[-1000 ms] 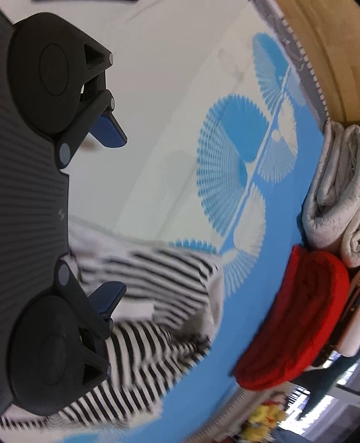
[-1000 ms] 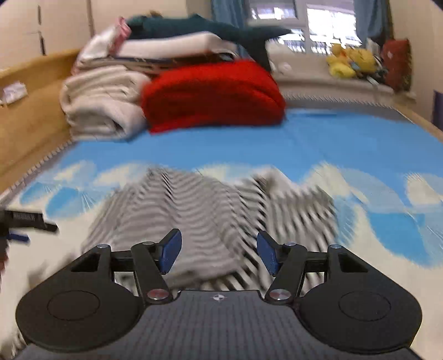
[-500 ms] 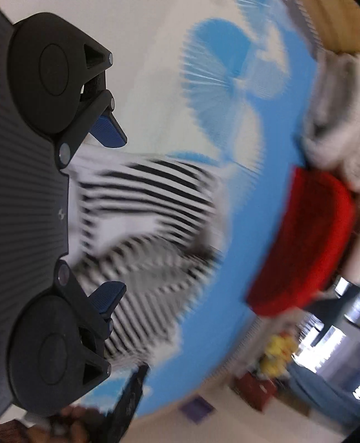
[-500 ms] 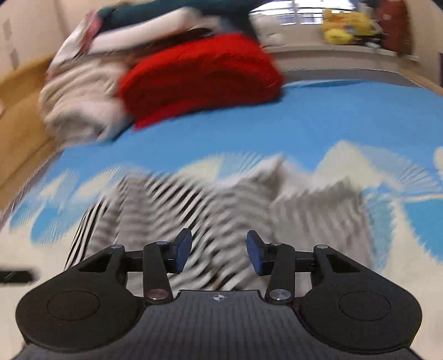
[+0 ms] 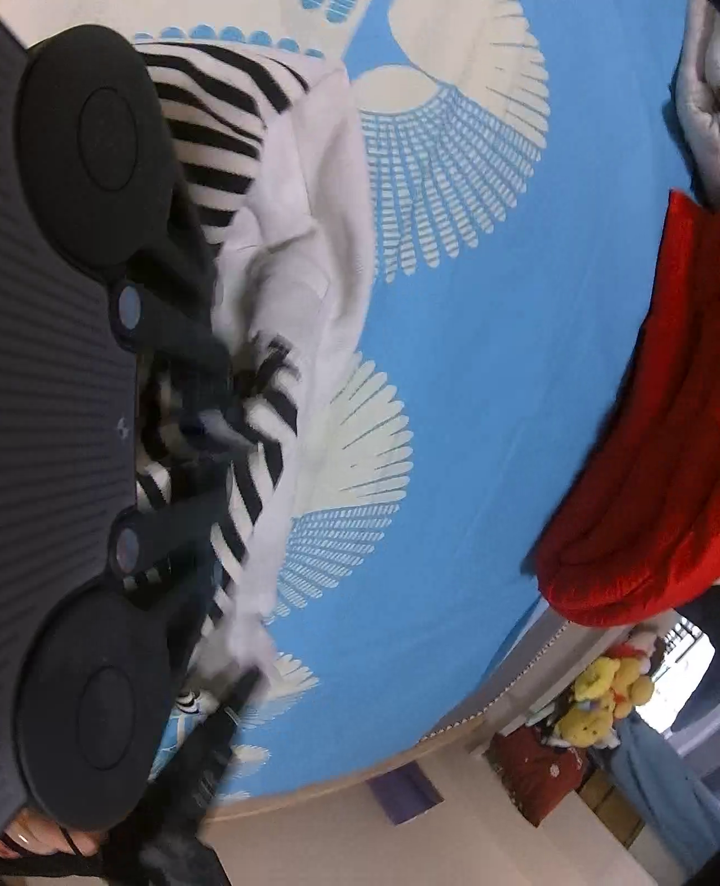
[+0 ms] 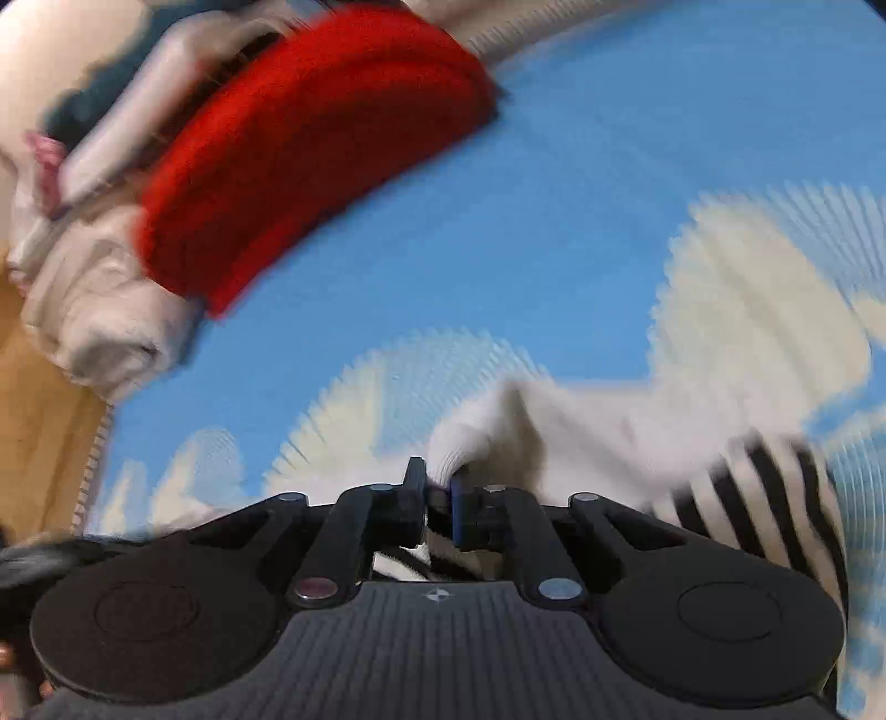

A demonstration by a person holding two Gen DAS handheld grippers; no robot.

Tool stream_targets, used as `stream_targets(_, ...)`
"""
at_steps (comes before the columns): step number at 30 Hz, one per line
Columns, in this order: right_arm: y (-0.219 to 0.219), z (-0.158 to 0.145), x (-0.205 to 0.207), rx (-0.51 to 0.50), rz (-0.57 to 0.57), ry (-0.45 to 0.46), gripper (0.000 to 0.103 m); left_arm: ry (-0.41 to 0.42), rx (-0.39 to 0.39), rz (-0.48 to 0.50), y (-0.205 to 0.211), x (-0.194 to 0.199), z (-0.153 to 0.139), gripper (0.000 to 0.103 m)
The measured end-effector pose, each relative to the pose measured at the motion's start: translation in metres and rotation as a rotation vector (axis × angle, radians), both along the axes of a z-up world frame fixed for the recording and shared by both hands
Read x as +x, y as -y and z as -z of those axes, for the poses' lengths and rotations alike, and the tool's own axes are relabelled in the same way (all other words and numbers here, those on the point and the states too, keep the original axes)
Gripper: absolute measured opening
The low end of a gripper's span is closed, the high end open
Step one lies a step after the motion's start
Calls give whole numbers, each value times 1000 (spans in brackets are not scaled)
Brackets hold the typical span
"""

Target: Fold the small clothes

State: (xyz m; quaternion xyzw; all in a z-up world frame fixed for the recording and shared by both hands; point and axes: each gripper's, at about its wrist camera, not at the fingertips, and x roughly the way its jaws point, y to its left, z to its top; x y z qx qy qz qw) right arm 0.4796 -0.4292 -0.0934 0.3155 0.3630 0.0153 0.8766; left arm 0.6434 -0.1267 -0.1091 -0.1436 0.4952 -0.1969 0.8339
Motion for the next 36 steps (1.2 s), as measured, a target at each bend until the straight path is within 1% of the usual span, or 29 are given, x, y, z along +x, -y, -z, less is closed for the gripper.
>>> stream_targets(2, 12, -6, 1, -26, 30, 101, 8, 93, 56, -36, -9, 4, 5, 4)
stream_targets(3, 21, -1, 5, -4, 57, 104, 8, 96, 71, -40, -12, 9, 15, 4)
stream_targets(4, 27, 11, 11, 12, 73, 86, 8, 71, 73, -41, -13, 15, 26, 4)
stream_targets(5, 27, 24, 17, -7, 69, 68, 8, 56, 77, -47, -11, 19, 34, 4)
stream_targets(7, 14, 50, 28, -81, 62, 0, 7, 95, 121, -40, -1, 17, 41, 10)
stream_targets(8, 5, 55, 27, -123, 60, 11, 7, 98, 118, -44, 0, 14, 39, 16)
stream_targets(9, 0, 52, 25, -159, 64, 29, 11, 89, 102, -46, -1, 12, 34, 36)
stream_targets(10, -5, 47, 22, -172, 64, 27, 19, 90, 86, -42, -3, 7, 28, 71)
stream_targets(11, -7, 39, 19, -180, 56, 12, 27, 112, 86, -37, -4, -1, 19, 86)
stream_targets(12, -8, 29, 11, -197, 56, 0, 49, 165, 98, -42, -9, -17, 6, 98)
stream_targets(13, -8, 15, -2, -227, 69, 22, 60, 222, 113, -32, -9, -32, -5, 101)
stream_targets(16, -22, -24, -42, -354, 8, 117, 60, 290, 145, 82, -1, -73, -22, 102)
stream_targets(17, -32, -34, -58, -368, -56, 164, 59, 296, 157, 105, 2, -82, -22, 102)
stream_targets(18, -43, -38, -72, -379, -127, 202, 54, 301, 192, 123, 9, -94, -17, 102)
stream_targets(19, -59, -40, -84, -405, -198, 231, 43, 305, 232, 139, 15, -101, -9, 102)
stream_targets(20, -75, -37, -92, -441, -249, 250, 32, 305, 278, 157, 22, -106, 2, 103)
stream_targets(21, -91, -29, -98, -480, -307, 258, 11, 289, 333, 165, 29, -110, 16, 103)
stream_targets(22, -103, -16, -99, -510, -353, 243, 6, 265, 376, 167, 35, -110, 33, 103)
stream_targets(23, -115, 4, -97, -543, -385, 190, 6, 243, 411, 175, 38, -110, 49, 103)
stream_targets(24, -122, 25, -92, -578, -398, 114, 6, 249, 433, 170, 38, -113, 60, 103)
stream_targets(25, -125, 44, -93, -607, -388, 117, 2, 294, 417, 153, 34, -120, 59, 103)
stream_targets(26, -130, 48, -101, -655, -383, 182, 2, 292, 435, 158, 33, -122, 56, 103)
stream_targets(27, -135, 45, -105, -705, -400, 184, 3, 272, 453, 158, 29, -125, 50, 103)
stream_targets(28, -136, 34, -111, -698, -394, 168, 11, 271, 454, 146, 21, -131, 40, 103)
stream_targets(29, -131, 20, -117, -639, -374, 150, 18, 287, 449, 133, 10, -142, 30, 103)
stream_targets(31, -115, -11, -145, -507, -329, 152, 51, 307, 460, 104, -11, -171, 9, 103)
stream_targets(32, -109, -26, -165, -485, -307, 169, 56, 303, 466, 91, -20, -188, 0, 103)
stream_targets(34, -104, -51, -212, -498, -269, 202, 75, 267, 479, 76, -41, -228, -11, 103)
stream_targets(36, -106, -65, -262, -512, -242, 203, 79, 238, 480, 48, -57, -273, -21, 103)
